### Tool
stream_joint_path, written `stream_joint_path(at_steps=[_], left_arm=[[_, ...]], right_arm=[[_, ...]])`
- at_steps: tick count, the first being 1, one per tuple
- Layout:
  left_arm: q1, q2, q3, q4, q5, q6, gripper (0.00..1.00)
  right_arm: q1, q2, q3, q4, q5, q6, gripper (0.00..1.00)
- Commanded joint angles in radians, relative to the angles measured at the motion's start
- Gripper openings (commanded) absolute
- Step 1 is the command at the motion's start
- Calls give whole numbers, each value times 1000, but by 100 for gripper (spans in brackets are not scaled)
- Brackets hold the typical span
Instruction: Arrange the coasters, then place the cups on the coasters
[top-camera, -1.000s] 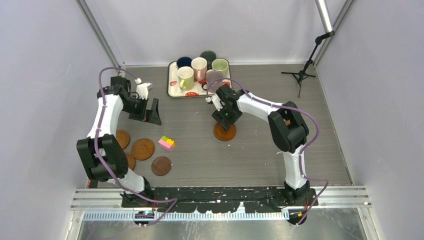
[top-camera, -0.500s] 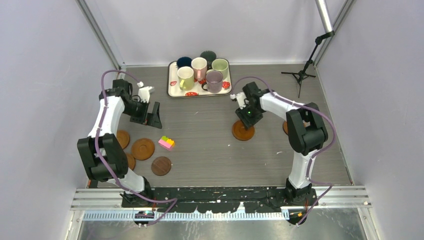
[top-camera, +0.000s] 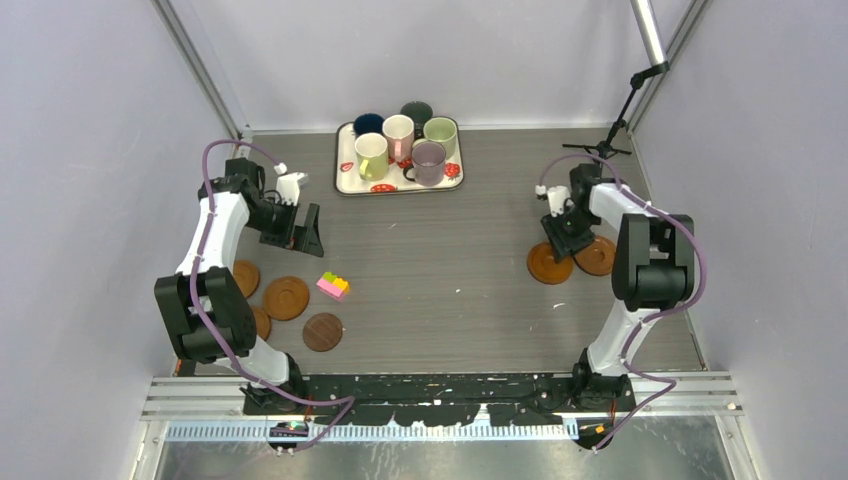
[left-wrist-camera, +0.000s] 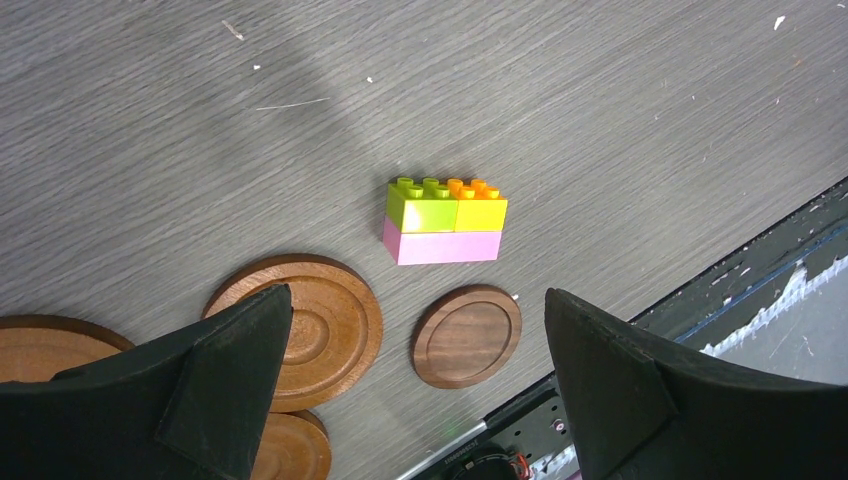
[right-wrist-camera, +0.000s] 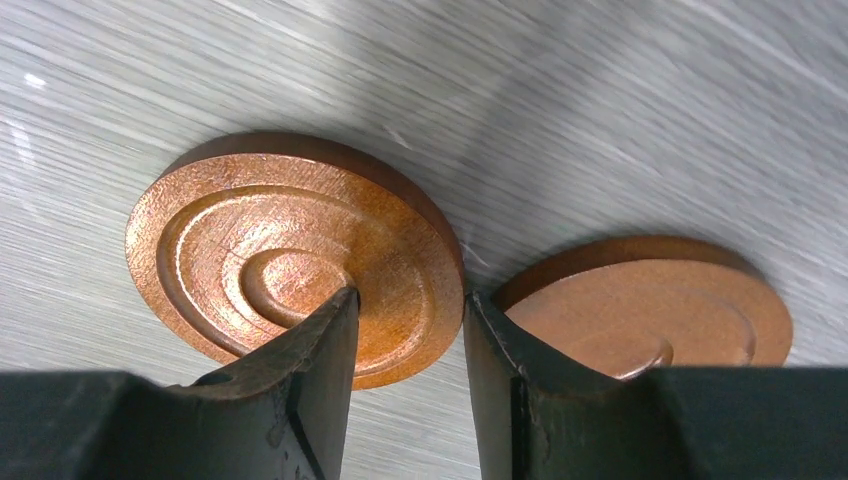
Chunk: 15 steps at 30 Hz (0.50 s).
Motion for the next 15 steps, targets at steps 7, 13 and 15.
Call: stream_joint_path(at_steps=[7,13,15], left_arm=[[6,-8,0,19,4,14,100],[7,-7,6,15,7,13,100],[6,-10,6,12,4,15,100]], right_arm=[[-108,-1,45,-52,30,-84,46],[-9,11,58,-40,12,-15,45],[11,28,73,-34,13,9,44]])
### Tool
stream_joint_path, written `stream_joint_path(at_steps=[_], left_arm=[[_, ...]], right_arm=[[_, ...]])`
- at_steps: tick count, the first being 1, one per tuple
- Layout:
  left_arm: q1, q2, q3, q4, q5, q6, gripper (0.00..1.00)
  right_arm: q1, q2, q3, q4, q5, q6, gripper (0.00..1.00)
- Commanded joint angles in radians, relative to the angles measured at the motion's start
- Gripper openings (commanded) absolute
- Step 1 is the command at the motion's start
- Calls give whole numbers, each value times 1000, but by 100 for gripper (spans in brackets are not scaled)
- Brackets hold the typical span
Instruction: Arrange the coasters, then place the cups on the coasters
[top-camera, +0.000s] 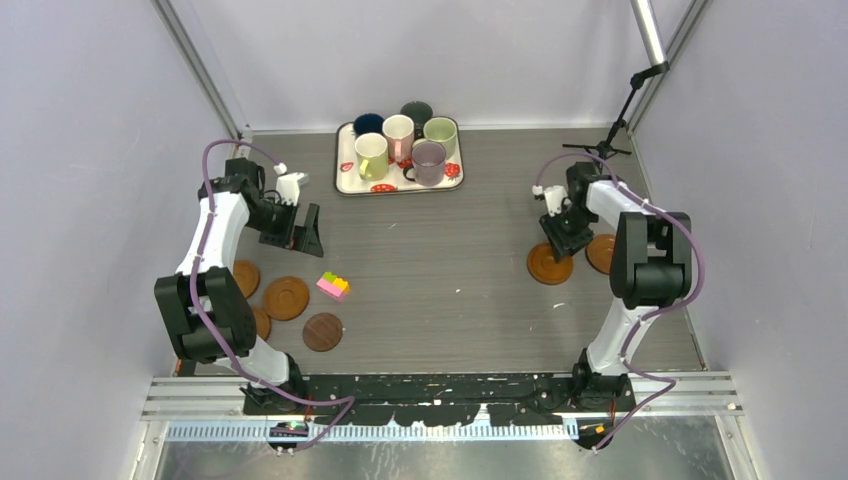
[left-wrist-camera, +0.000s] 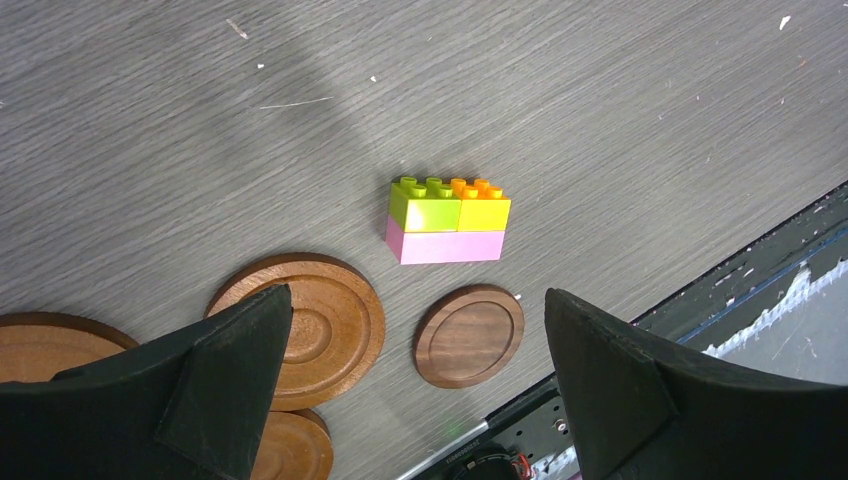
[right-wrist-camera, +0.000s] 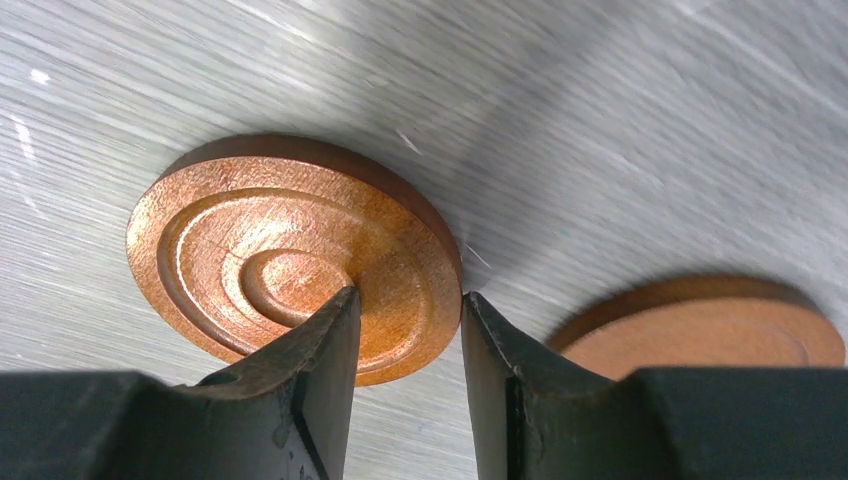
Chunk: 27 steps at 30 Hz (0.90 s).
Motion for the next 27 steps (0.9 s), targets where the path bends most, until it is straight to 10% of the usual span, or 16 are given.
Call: stream_joint_path(at_steps=[1,27], left_arm=[[7,-11,7,8,9,19,100],[5,-13,-8,-11,-34,62,100]], right_arm=[[75,31,59,8,-7,60,44],[24,49,115,-26,20,25,56]])
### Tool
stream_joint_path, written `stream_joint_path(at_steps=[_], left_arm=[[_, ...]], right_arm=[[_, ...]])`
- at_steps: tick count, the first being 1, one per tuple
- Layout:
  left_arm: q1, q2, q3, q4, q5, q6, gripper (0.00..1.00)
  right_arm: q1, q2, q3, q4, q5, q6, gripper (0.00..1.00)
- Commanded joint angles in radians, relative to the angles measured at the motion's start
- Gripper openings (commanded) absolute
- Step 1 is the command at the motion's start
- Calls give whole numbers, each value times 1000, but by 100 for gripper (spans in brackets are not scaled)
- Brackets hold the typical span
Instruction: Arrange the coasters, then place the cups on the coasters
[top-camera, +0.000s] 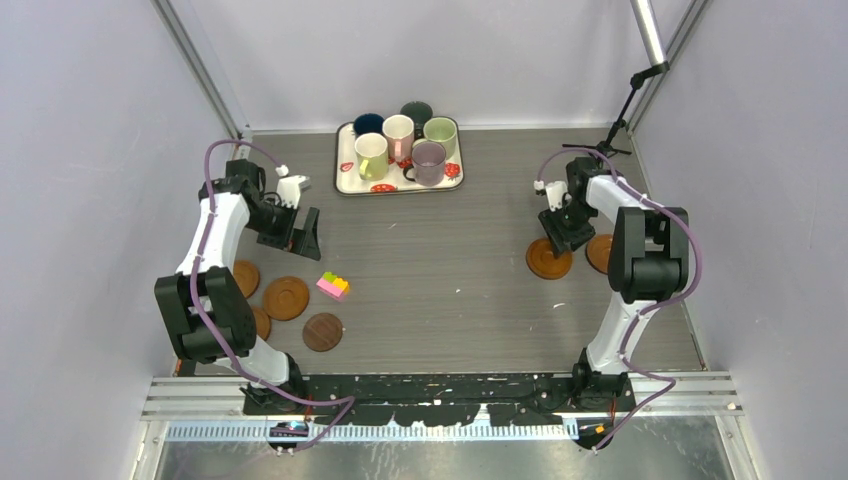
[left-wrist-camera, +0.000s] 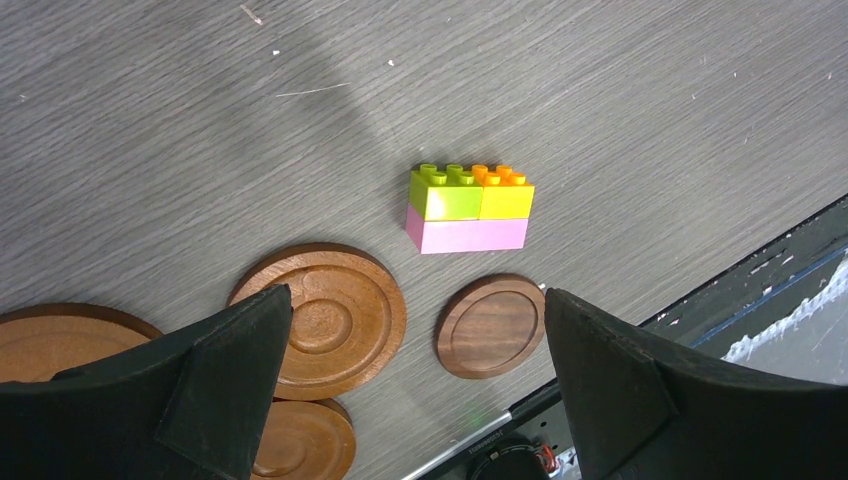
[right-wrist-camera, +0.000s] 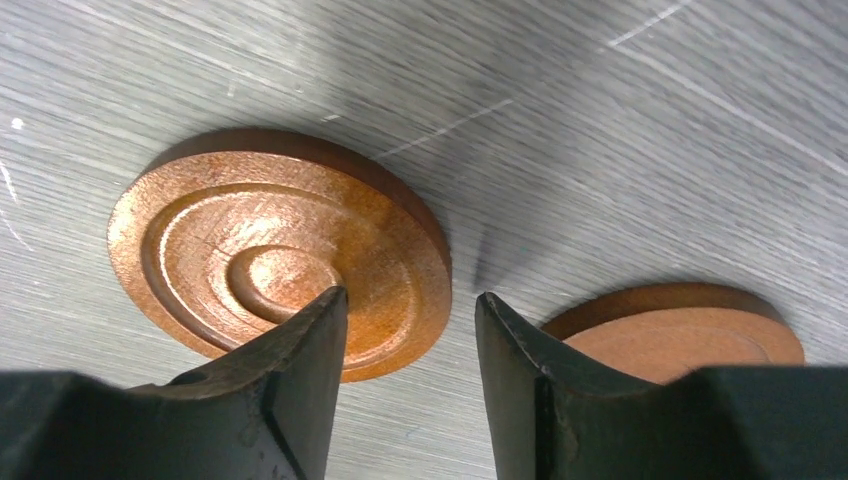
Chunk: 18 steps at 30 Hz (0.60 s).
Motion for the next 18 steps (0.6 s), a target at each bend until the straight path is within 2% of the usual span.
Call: stream_joint_path(at_steps=[1,8,14,18], left_arm=[[6,-11,5,-13,4,18,100],[50,14,31,-89,-3,118,100],[207,67,49,-95,-85,226,100],[309,122,53,-52,-131,245,100]], right_arm=[[-8,-11,52,-22,-6,-3,59],[-9,-62,176,-94,-77,41,74],[3,-97,269,-146,-146,80,78],[33,-129,254,-156,-188,105,79]])
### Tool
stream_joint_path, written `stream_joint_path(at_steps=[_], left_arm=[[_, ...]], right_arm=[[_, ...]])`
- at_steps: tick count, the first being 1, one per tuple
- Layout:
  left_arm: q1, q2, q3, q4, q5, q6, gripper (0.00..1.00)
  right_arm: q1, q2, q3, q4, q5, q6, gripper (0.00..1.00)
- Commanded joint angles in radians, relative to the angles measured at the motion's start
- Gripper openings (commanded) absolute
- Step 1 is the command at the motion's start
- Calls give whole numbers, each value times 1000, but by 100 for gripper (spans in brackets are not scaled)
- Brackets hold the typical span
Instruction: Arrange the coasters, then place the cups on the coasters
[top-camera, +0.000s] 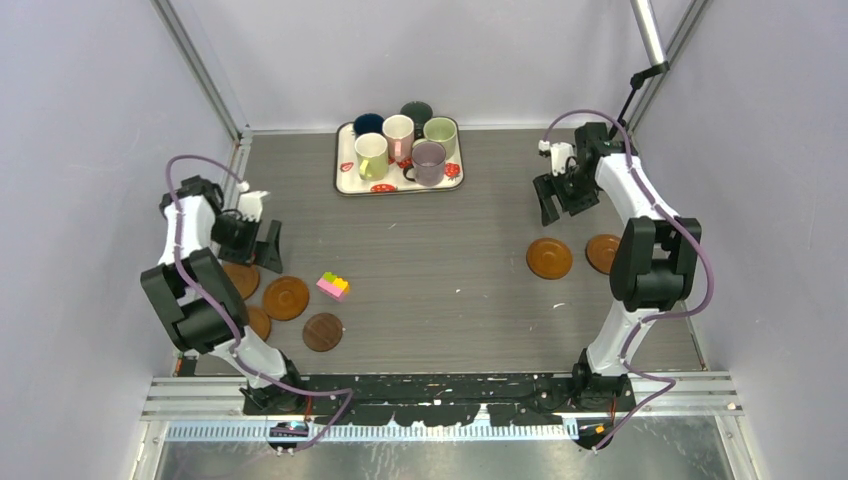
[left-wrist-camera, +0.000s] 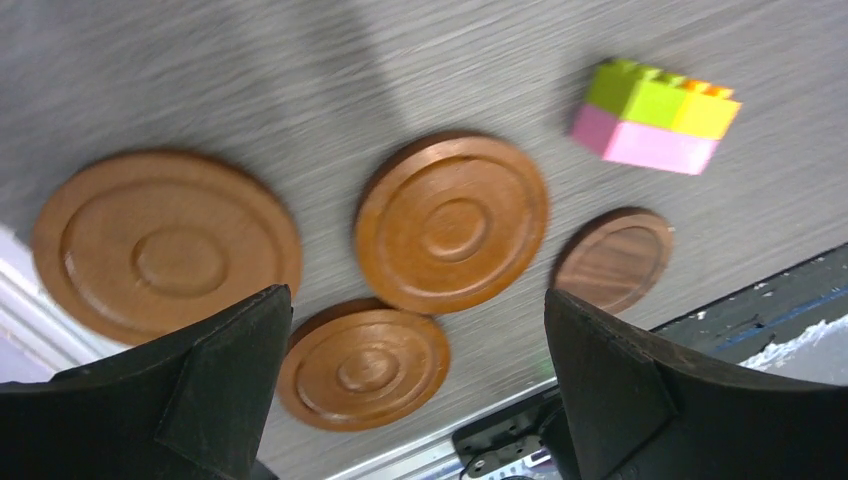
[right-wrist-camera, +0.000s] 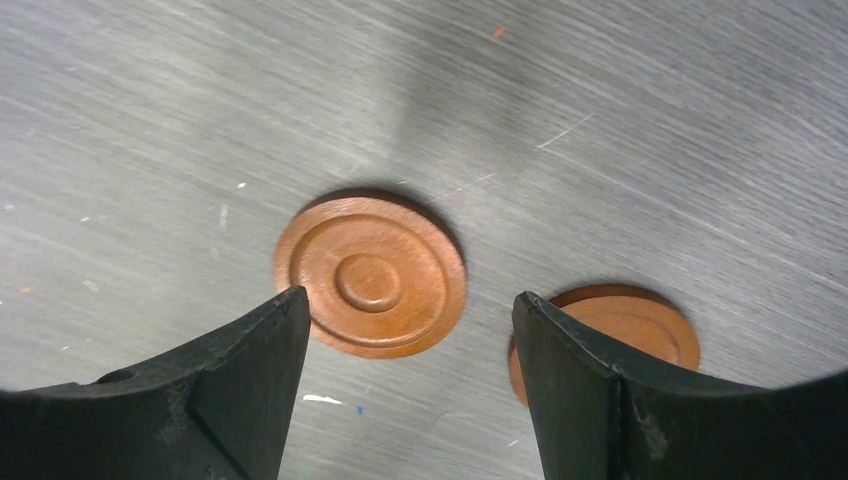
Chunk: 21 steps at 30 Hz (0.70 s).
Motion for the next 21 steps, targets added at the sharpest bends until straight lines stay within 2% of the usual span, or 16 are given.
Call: stream_joint_path(at_steps=[1,14,21], left_arm=[[99,54,32,40,-76,61,99],[210,142,-35,310,-308,28,83],[233,160,-74,361,-338,15,83]], right_arm=[[52,-86,10,-46,-81,47,79],[91,-134,-70,-31,-116,77,79],[93,-133,-71,-30,-116,76,79]])
